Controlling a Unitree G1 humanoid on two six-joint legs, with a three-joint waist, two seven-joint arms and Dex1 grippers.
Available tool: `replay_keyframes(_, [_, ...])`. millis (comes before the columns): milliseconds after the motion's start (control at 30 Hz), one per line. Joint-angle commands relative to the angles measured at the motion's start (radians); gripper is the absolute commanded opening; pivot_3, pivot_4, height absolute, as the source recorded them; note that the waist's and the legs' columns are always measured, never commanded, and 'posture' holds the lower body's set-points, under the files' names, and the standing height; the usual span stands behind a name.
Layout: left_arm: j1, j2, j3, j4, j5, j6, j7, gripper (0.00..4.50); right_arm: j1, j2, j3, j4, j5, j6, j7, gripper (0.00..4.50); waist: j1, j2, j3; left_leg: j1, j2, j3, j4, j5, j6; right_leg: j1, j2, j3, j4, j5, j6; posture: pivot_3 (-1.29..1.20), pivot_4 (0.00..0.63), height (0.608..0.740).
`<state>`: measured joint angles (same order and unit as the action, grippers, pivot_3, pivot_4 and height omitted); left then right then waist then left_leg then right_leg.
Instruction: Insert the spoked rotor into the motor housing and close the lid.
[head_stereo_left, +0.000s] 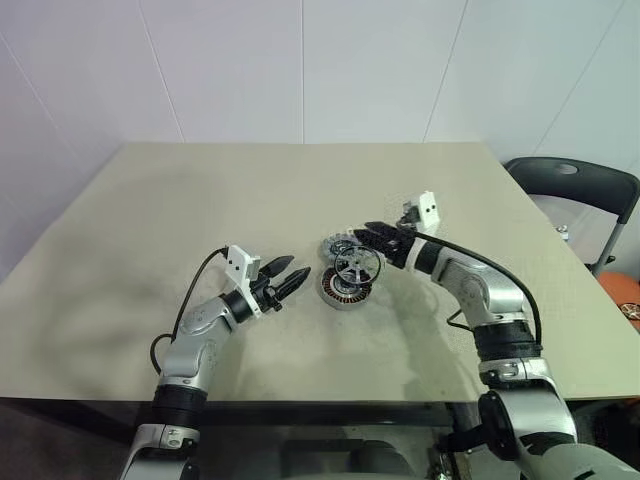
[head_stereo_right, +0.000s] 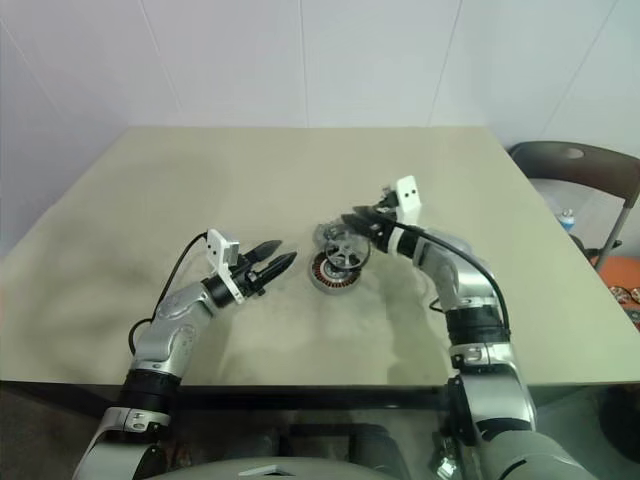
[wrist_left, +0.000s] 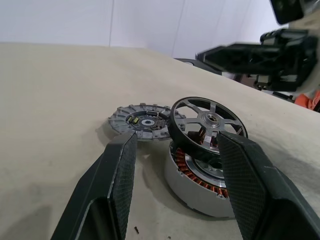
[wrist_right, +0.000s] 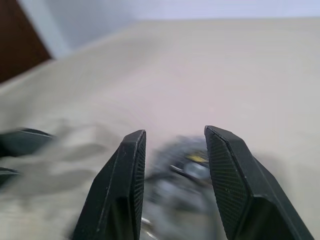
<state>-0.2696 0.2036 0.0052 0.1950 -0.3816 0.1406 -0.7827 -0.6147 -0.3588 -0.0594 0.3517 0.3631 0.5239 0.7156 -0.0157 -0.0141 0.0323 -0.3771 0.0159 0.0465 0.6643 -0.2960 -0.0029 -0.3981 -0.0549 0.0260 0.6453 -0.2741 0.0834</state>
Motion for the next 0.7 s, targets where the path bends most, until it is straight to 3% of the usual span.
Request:
replay_keyframes(33, [-0.001, -0.002, 0.002, -0.012, -0.001, -0.017, -0.002, 2.69, -0.040, -0.035, -0.020, -0.026, 0.003, 0.016, 0.005, 1.94, -0.002, 0.000, 0.000, 0.000, 0.000, 0.000, 0.000, 0.000, 0.000, 0.000, 0.000, 0.000, 0.000, 0.000, 0.000, 0.00, 0.000, 0.740])
replay_keyframes(300, [0.000, 0.007, 0.013, -0.025, -0.017, -0.008, -0.013, 2.69, -0.040, -0.105, -0.063, -0.012, 0.086, 0.206, 0.061, 1.94, 0.000, 0.000, 0.000, 0.000, 0.000, 0.000, 0.000, 0.000, 0.000, 0.000, -0.001, 0.000, 0.000, 0.000, 0.000, 0.00, 0.000, 0.740])
replay_keyframes(700, [-0.004, 0.013, 0.018, -0.026, -0.015, -0.007, -0.019, 2.69, -0.012, -0.068, -0.034, 0.013, 0.077, 0.304, 0.026, 1.94, 0.000, 0.000, 0.000, -0.004, 0.000, 0.000, -0.001, 0.000, 0.000, -0.004, -0.002, 0.000, 0.000, 0.000, 0.000, 0.00, 0.000, 0.740])
